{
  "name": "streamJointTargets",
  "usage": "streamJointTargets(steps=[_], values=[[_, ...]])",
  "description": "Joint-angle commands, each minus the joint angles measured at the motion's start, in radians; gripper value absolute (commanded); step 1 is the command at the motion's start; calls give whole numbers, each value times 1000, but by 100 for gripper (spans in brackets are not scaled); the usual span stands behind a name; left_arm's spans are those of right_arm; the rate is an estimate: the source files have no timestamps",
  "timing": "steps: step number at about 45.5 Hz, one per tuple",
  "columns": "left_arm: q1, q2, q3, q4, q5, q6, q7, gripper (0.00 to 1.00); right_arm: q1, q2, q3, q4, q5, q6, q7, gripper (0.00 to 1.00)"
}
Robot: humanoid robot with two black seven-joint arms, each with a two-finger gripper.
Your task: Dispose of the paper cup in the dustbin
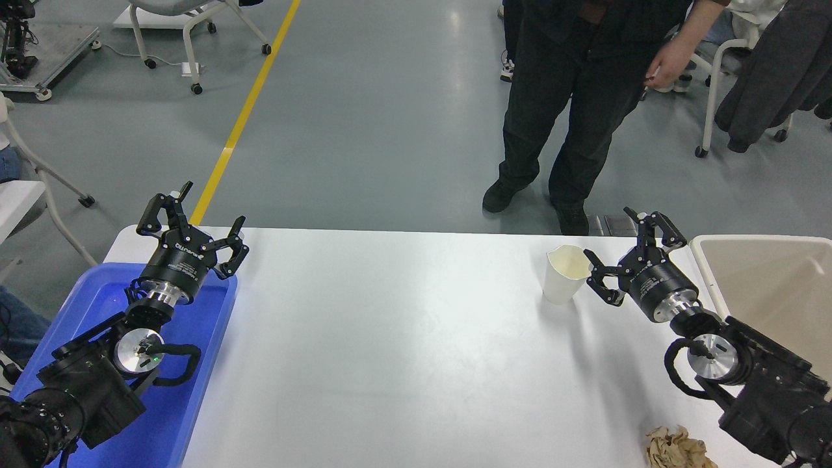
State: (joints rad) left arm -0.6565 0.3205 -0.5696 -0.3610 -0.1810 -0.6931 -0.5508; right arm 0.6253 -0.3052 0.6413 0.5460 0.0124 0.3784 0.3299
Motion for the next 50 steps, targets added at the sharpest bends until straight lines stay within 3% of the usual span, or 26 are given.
streamJointTargets(steps=[1, 36, 50], values=[[0, 0, 1, 1, 0, 0, 0, 100, 1, 0, 1, 0, 0, 1, 0, 100], [0, 0, 1, -1, 0, 1, 0, 100, -6, -35, -3, 25, -54, 7, 0, 100], [0, 0, 1, -1, 0, 0, 0, 100, 8, -241, -69, 224, -192, -1, 1, 100]])
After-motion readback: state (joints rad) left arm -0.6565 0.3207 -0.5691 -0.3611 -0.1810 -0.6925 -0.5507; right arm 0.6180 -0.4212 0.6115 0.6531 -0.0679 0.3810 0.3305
